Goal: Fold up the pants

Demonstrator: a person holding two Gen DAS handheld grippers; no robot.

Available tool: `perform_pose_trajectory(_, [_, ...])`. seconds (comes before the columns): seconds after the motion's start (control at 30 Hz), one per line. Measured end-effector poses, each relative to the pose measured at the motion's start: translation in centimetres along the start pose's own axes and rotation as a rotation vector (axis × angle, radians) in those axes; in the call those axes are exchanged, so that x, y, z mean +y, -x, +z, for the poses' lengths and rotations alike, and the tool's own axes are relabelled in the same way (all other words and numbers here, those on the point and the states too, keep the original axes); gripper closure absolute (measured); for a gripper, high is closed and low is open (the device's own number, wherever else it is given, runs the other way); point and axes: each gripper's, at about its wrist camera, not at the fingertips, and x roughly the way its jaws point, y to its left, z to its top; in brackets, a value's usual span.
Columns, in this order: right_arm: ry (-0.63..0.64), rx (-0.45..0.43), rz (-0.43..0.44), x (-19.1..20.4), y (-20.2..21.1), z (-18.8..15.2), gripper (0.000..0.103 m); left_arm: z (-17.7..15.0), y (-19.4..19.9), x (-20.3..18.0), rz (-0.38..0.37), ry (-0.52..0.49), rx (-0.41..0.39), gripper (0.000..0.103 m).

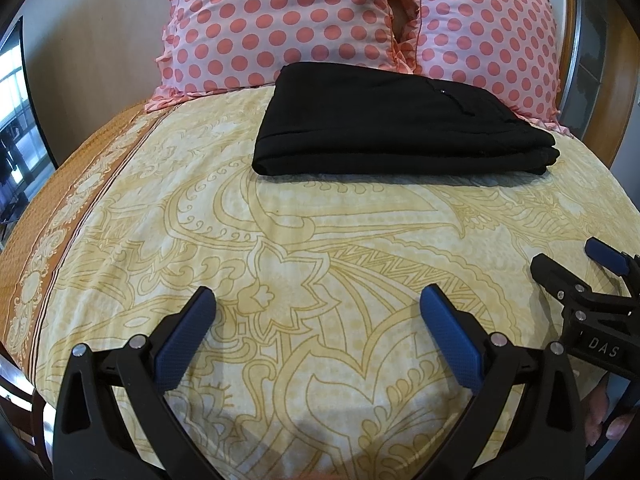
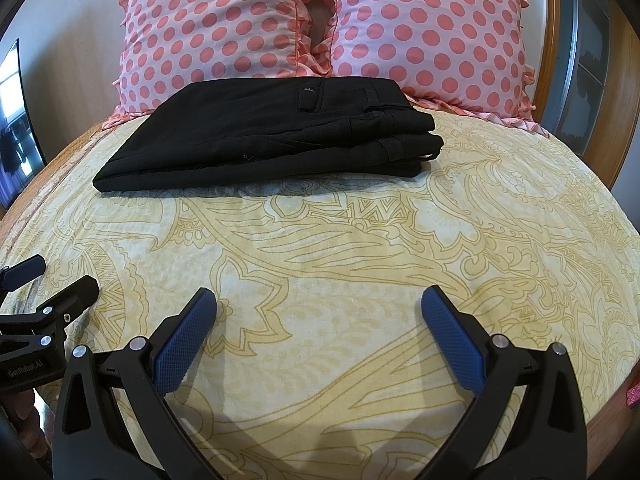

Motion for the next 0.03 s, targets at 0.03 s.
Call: perform_pose_trajectory(0.03, [0.0, 0.0, 0.0, -0.01, 0.0, 0.0, 0.001, -0.02, 0.0, 0.0, 0.0, 0.0, -0.002, 0.002])
